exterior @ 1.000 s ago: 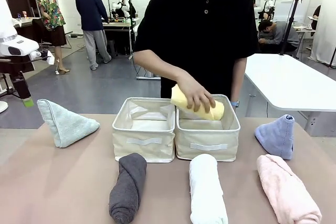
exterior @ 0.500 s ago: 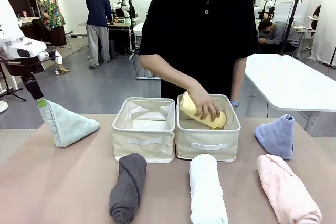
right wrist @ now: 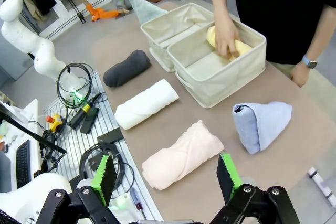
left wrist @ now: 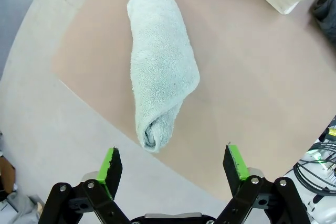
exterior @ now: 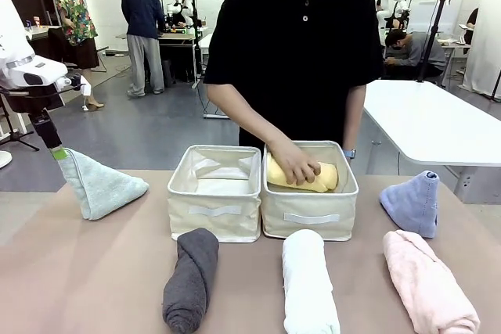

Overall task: Sort the towels based on their folding style.
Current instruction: Pick up one triangle-folded towel and place it in the left Fabric basket.

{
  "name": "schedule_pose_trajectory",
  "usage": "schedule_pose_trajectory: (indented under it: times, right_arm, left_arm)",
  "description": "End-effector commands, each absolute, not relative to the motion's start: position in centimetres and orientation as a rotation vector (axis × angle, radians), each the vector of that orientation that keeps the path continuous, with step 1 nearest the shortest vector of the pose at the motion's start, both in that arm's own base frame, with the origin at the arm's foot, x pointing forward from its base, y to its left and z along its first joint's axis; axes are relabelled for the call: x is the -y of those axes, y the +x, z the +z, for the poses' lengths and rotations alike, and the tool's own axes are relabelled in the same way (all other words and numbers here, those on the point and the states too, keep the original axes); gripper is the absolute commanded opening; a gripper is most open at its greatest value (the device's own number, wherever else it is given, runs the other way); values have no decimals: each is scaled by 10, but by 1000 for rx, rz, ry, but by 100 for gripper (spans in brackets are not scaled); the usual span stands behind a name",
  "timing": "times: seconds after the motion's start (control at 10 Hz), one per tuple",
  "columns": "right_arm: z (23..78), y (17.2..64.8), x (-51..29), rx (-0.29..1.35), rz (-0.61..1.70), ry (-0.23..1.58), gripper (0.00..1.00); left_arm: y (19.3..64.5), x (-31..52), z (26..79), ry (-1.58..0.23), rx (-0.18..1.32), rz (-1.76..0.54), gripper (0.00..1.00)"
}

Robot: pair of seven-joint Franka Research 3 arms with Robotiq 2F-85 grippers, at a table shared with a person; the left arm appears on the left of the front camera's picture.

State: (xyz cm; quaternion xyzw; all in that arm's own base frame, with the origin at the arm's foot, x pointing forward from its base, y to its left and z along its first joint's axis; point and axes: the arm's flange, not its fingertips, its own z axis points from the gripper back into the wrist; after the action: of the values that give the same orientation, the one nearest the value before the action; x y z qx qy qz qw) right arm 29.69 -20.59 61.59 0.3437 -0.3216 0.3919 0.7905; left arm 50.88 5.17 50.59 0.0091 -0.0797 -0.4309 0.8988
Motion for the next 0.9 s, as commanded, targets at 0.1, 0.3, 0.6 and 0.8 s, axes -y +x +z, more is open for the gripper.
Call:
schedule_pose_trajectory:
  times: [0.1,0.3,0.6,0.8]
  right_arm:
    - [617,298,206,719,855,759,100]
    - [617,298,206,719,855,759,100]
    - [617,298,206,719,855,759,100]
    - [617,298,206,719,855,759,100]
  left_arm:
    - [542,-52,477,16,128,-913,100]
    - [555,-46,464,17,99,-932,100]
    - [559,-40,455,-12,43,-931,100]
    - [558,-38,453,-15,24,-938,46]
